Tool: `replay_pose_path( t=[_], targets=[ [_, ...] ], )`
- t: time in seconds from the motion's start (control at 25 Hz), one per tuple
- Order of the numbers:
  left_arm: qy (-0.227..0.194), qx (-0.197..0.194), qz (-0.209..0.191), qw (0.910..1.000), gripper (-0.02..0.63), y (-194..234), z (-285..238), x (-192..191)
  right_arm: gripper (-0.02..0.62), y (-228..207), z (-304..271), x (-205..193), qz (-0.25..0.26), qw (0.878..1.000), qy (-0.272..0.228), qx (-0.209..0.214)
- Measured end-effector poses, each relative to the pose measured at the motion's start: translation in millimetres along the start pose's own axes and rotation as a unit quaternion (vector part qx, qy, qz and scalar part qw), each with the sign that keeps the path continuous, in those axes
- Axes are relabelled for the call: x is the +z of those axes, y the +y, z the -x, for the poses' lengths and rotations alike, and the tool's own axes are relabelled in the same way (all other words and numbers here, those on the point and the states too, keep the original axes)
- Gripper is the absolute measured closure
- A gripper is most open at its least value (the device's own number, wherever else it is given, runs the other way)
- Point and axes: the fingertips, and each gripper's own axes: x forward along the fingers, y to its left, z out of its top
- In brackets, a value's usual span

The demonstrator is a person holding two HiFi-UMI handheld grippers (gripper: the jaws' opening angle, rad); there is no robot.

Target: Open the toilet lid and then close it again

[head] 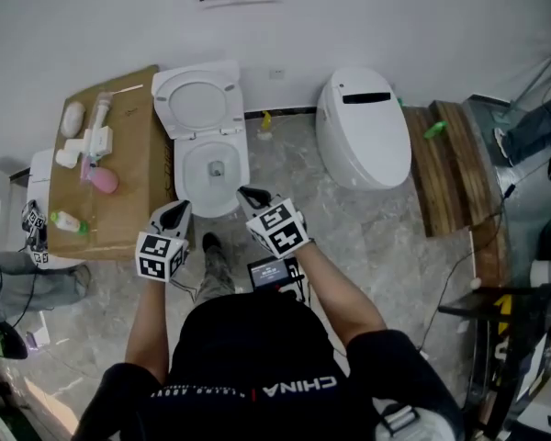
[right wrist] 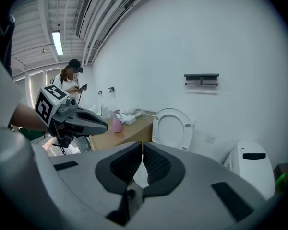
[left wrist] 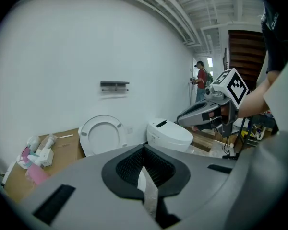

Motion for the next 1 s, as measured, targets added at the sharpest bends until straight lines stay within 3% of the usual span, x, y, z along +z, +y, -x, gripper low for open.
replay_pose_path(
  t=[0.6,0.76,1.0],
  targets=[
    [-0.002,-0.071,-0.007,0.9975,0.597,157.7,-78.7,47.8,0.575,-60.4,-132.0,87.8,-0.025,0.997,0.022,-0.072],
    [0.003,-0.086,-0.016,0.9962,0.597,180.9,-90.8,47.7,0.575,-68.2,-151.9,99.2,-0.027,0.995,0.019,-0.089],
    [0.005,-0.093,-0.009,0.9957,0.597,190.8,-103.8,45.4,0.575,-70.5,-173.4,101.0,-0.025,0.996,0.028,-0.075]
  ],
)
